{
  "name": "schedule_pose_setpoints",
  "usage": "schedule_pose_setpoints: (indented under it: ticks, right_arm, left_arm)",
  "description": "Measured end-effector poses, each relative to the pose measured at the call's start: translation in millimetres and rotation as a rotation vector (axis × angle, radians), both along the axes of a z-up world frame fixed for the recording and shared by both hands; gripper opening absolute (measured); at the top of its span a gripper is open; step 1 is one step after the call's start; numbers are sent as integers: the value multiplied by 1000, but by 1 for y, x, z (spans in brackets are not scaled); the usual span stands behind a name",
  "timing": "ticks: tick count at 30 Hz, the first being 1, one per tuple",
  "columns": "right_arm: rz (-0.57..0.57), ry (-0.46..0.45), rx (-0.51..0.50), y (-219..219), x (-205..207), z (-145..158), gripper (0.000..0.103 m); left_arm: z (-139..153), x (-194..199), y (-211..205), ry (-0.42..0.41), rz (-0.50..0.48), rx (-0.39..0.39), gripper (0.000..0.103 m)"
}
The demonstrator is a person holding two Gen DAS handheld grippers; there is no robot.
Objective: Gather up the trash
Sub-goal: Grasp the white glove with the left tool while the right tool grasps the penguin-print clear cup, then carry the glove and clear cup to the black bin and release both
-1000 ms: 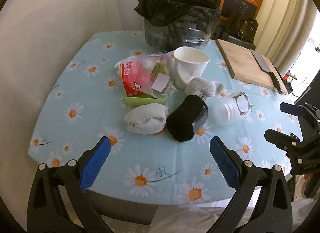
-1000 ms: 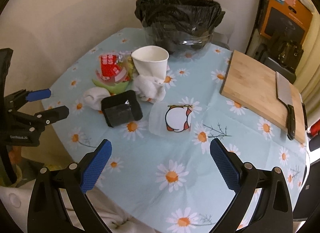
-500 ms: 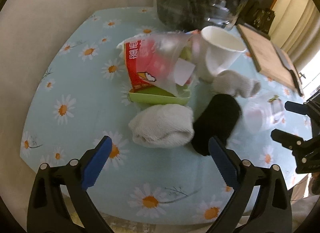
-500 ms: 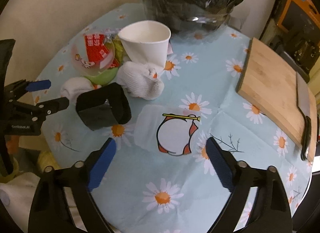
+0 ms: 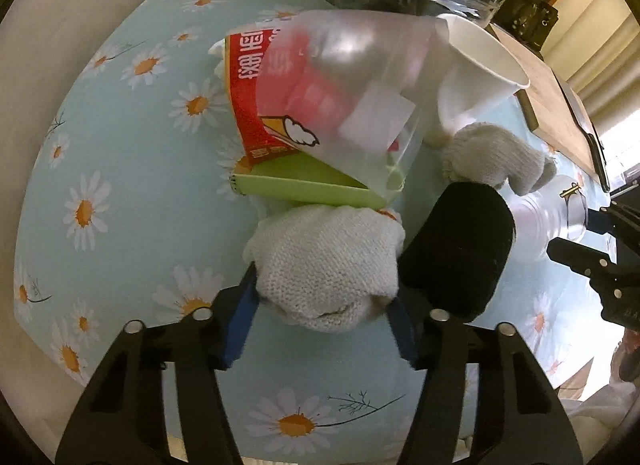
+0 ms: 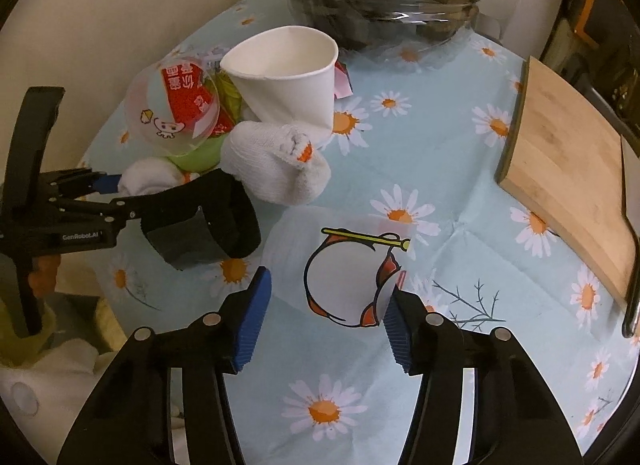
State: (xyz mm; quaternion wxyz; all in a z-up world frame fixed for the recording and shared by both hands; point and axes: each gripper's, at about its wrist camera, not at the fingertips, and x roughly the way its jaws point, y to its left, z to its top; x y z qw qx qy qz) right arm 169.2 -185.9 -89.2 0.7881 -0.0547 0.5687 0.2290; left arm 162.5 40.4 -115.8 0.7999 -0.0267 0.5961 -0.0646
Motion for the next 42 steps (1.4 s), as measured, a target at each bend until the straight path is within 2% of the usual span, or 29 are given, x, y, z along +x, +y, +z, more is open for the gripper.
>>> schedule_pose_setpoints:
  ticks: [2,7,9,19,29,39,42]
  right_arm:
    - [-2,12,24,-2,1,1,28]
    - [10,-9,29,-2,-6,8,9]
    - [17,-15,40,-2,-11,11,5]
    - [-6,-73,120,-16,-45,32,1]
    - [-68,-124,138,-43,-68,51,1]
    - [-114,-210,171,-56,-65,101,1]
    - [-133,-251,177,-52,-52,119,1]
  left_arm:
    - [2,-1,1,-1,-6,10,50]
    - [5,-4,2,-3,-29,45,40]
    - [8,-10,5,-5,-34,62,37]
    - [33,-44,21,-57,-34,95,35]
    - [78,-64,41,-134,-12,170,35]
    - [136,-36,58,-246,-10,164,34]
    - [152,-15,60,-286,-42,126,35]
